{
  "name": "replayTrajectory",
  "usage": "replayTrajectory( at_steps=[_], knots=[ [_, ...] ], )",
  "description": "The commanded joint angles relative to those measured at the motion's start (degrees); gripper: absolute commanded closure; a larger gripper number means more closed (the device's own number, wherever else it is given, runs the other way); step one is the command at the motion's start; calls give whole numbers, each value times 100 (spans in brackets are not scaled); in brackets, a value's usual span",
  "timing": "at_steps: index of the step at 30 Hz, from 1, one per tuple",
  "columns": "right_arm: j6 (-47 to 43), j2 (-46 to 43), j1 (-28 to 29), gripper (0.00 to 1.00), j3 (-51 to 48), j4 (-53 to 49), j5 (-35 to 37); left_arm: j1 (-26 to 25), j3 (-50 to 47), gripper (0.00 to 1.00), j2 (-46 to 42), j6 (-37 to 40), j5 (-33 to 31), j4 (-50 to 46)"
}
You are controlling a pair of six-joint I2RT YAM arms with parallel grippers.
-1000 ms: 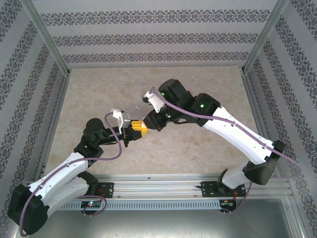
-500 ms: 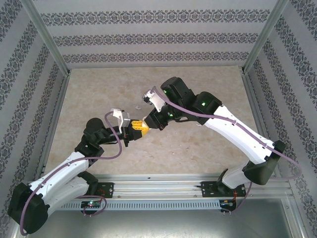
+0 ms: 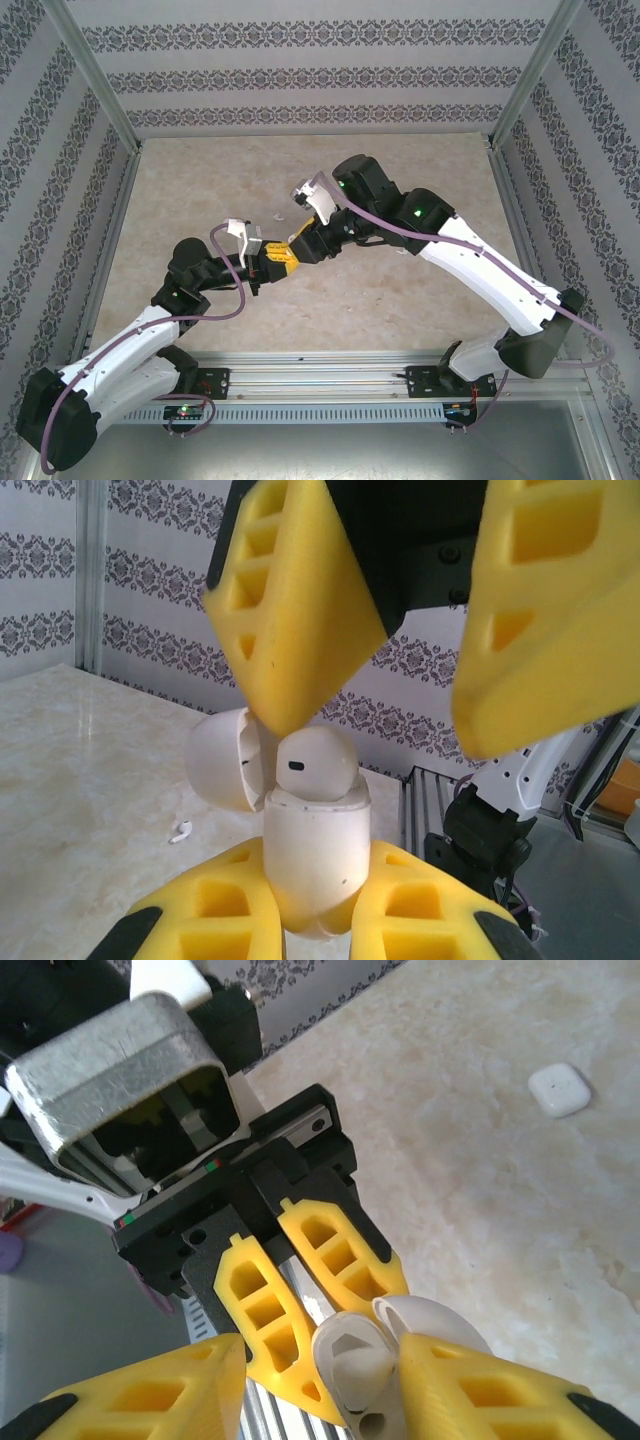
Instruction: Insert the wireless bluetooth earbuds into the charging case
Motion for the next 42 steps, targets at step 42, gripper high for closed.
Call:
replayTrajectory(
  at_steps=[42],
  knots=[
    [2386, 157, 742, 65, 89, 46, 1872, -56, -226, 100, -313, 1500, -366, -74]
  ],
)
